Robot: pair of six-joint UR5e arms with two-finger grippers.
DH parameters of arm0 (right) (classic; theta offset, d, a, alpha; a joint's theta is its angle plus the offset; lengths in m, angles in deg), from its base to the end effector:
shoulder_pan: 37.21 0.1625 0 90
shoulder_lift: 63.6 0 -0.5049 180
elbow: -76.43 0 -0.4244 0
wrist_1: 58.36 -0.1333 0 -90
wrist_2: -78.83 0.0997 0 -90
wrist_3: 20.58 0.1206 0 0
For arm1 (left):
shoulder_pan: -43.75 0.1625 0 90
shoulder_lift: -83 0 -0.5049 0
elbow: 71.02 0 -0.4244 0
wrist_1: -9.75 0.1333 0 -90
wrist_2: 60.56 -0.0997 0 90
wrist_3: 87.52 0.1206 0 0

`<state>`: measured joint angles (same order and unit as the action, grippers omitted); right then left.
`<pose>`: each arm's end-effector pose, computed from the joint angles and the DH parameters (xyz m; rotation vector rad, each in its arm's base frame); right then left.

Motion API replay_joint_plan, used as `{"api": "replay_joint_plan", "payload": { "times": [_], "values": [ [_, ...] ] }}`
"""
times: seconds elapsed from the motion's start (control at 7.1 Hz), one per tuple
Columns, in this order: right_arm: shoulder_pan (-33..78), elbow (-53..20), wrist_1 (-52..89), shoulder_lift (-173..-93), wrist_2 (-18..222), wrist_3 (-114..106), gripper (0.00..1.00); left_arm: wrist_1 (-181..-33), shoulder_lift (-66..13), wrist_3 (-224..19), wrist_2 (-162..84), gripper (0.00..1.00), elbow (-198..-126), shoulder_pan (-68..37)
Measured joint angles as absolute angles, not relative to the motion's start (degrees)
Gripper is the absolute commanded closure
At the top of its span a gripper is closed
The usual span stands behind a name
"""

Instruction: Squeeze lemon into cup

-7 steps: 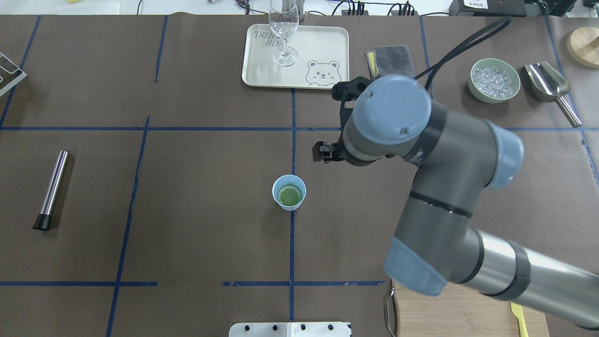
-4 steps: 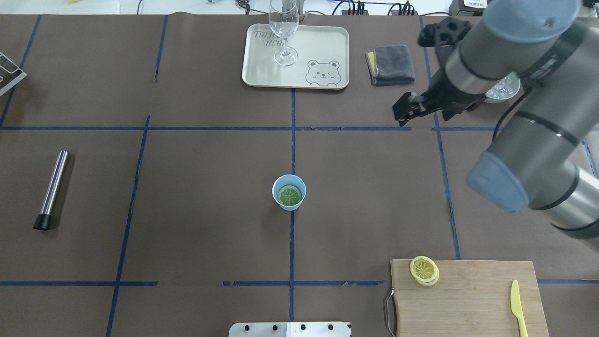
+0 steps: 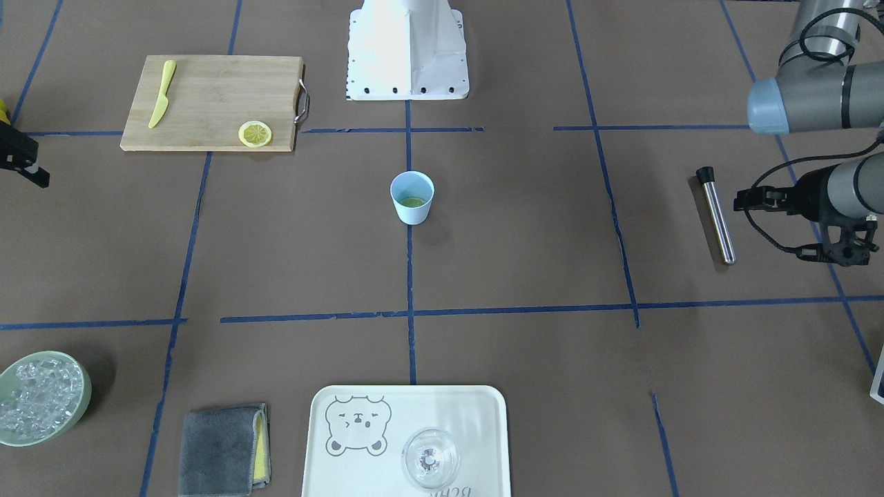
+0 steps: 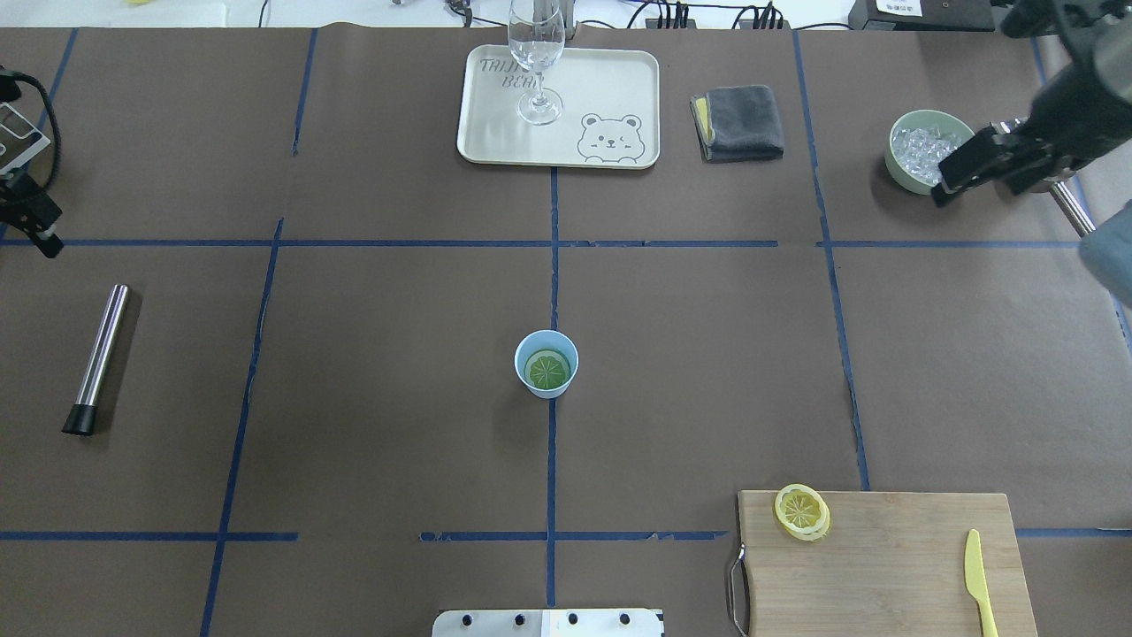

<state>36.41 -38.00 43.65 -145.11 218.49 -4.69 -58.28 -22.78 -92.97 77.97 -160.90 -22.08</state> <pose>-0.1159 -0.5411 0.4686 0.0901 -0.9182 -0.1660 0.2213 -0.5981 0.6242 -0.3172 0.7939 0.2600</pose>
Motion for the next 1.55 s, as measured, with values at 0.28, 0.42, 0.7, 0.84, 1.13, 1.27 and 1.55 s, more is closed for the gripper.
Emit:
{"api": "replay_joint_plan", "payload": {
  "times": [0.28, 0.42, 0.7, 0.84, 1.13, 1.27, 1.55],
  "values": [
    [37.55, -38.06, 43.60, -146.61, 219.35, -5.63, 0.00, -66.50, -22.46, -95.65, 78.94, 0.00, -154.23, -21.29],
    [37.62, -38.10, 43.59, -146.71, 219.42, -5.70, 0.00, -68.78, -22.31, -97.13, 79.08, 0.00, -152.74, -21.03],
    [37.72, -38.06, 43.61, -146.74, 219.34, -5.73, 0.00, -73.61, -22.16, -101.75, 79.12, 0.00, -151.25, -19.51],
    [37.74, -37.98, 43.63, -146.75, 219.18, -5.72, 0.00, -75.60, -22.11, -103.93, 79.11, 0.00, -150.81, -18.49],
    [37.76, -37.93, 43.60, -146.75, 219.23, -5.69, 0.00, -77.00, -22.05, -105.49, 79.10, 0.02, -150.49, -17.50],
    [37.76, -37.91, 43.59, -146.74, 219.31, -5.65, 0.00, -77.17, -22.04, -105.66, 79.10, 0.03, -150.43, -17.13],
    [37.76, -37.99, 43.59, -146.62, 219.38, -5.47, 0.00, -77.26, -22.03, -105.84, 79.10, 0.06, -150.30, -16.60]
  ]
}}
